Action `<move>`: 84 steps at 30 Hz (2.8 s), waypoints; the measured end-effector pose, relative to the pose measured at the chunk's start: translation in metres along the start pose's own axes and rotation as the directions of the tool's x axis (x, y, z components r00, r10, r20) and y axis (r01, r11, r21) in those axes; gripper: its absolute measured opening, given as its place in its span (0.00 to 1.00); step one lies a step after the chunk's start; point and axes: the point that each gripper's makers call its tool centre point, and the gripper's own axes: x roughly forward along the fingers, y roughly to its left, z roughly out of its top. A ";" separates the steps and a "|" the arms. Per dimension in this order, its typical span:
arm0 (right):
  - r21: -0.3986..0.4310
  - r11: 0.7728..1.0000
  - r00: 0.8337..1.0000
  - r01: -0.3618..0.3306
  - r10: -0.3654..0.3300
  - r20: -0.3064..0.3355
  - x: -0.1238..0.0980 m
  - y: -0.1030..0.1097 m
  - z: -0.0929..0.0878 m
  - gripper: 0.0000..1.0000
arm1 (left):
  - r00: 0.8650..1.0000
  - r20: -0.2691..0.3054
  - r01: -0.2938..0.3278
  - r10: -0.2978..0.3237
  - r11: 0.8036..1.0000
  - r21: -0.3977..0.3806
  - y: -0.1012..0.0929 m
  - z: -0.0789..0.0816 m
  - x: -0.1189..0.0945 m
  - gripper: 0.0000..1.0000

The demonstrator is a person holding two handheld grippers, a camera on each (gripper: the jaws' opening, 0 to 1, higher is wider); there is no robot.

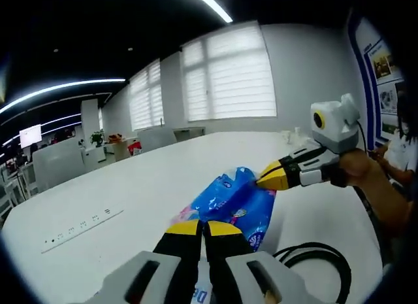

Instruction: Arrange the tabletop items into an orderly group along one side of the table until the central work area is clear of visible clutter.

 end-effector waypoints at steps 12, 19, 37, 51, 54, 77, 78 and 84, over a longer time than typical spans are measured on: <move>0.022 0.999 0.999 0.038 -0.037 -0.031 0.004 -0.010 -0.017 0.00 | 1.000 -0.015 0.012 -0.012 1.000 0.001 -0.005 -0.006 0.014 0.00; 0.033 0.999 0.998 0.037 -0.036 -0.049 0.009 -0.009 -0.028 0.00 | 1.000 -0.027 0.013 -0.013 1.000 -0.007 -0.002 -0.013 0.021 0.00; 0.029 0.998 0.997 0.051 -0.050 -0.051 0.020 -0.004 -0.038 0.00 | 0.998 -0.056 -0.006 0.006 1.000 -0.010 0.005 -0.035 0.027 0.00; 0.023 0.998 0.997 0.063 -0.062 -0.056 0.023 -0.008 -0.042 0.00 | 0.998 -0.066 -0.005 0.006 1.000 0.010 0.008 -0.036 0.036 0.00; 0.022 0.997 0.996 0.067 -0.066 -0.065 0.025 -0.009 -0.046 0.00 | 0.997 -0.078 -0.007 0.009 1.000 0.030 0.008 -0.037 0.038 0.00; 0.016 0.995 0.992 0.098 -0.096 -0.078 0.021 -0.015 -0.052 0.12 | 0.993 -0.112 -0.039 0.047 0.997 0.070 0.004 -0.046 0.023 0.16; 0.015 0.995 0.992 0.103 -0.102 -0.075 0.019 -0.016 -0.051 0.13 | 0.993 -0.112 -0.042 0.049 0.997 0.064 0.004 -0.046 0.023 0.18; 0.016 0.994 0.993 0.110 -0.109 -0.053 0.014 -0.016 -0.044 0.18 | 0.991 -0.122 -0.044 0.048 0.998 0.034 0.007 -0.047 0.018 0.25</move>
